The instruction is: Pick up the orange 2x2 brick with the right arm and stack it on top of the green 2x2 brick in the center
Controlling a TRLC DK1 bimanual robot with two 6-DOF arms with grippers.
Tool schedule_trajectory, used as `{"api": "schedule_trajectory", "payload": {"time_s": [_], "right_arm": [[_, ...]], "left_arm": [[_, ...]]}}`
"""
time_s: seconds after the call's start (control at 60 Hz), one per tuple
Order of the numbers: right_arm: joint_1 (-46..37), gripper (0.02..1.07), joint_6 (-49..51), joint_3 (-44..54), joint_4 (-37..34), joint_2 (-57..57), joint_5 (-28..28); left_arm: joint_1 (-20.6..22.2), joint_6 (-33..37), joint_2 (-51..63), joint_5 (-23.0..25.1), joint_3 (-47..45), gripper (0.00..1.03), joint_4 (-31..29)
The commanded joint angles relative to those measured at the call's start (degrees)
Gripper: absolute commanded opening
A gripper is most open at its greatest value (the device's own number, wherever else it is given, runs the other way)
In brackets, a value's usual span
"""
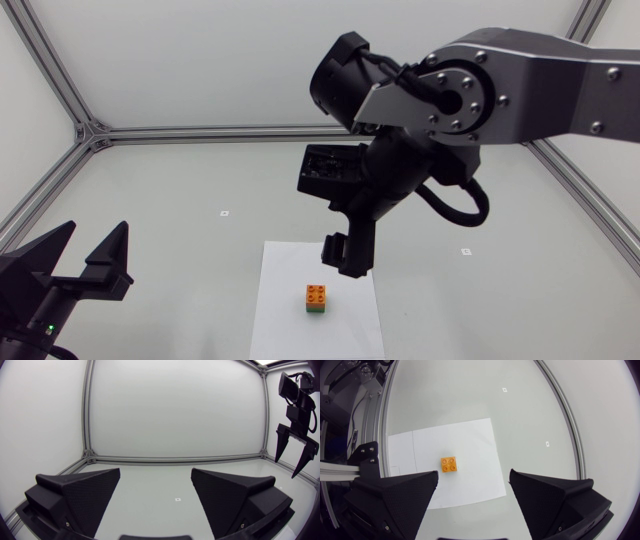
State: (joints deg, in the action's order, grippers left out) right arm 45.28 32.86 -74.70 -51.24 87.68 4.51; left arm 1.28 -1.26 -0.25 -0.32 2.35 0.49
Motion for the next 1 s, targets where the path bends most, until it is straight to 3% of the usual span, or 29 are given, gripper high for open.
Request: {"api": "schedule_trajectory", "payload": {"time_s": [0.0, 0.4, 0.55, 0.817, 0.983], "right_arm": [[-2.3, 1.03, -3.5, 2.8, 0.1, -2.4, 0.0], [-19.9, 1.03, -7.2, 13.6, 5.3, -17.0, 2.5], [-30.3, 1.03, -4.7, 17.0, 6.0, -21.9, 5.9], [-45.5, 1.03, 0.9, 23.8, 10.5, -27.4, 6.2], [-52.8, 1.03, 3.3, 30.0, 17.8, -33.4, 5.8]], "left_arm": [[-0.1, 0.7, -0.5, 0.2, -2.3, 0.99, -0.8], [-0.1, 0.7, -0.5, 0.2, -2.3, 0.99, -0.8], [-0.1, 0.7, -0.5, 0.2, -2.3, 0.99, -0.8], [-0.1, 0.7, -0.5, 0.2, -2.3, 0.99, -0.8], [-0.1, 0.7, -0.5, 0.2, -2.3, 0.99, -0.8]]}}
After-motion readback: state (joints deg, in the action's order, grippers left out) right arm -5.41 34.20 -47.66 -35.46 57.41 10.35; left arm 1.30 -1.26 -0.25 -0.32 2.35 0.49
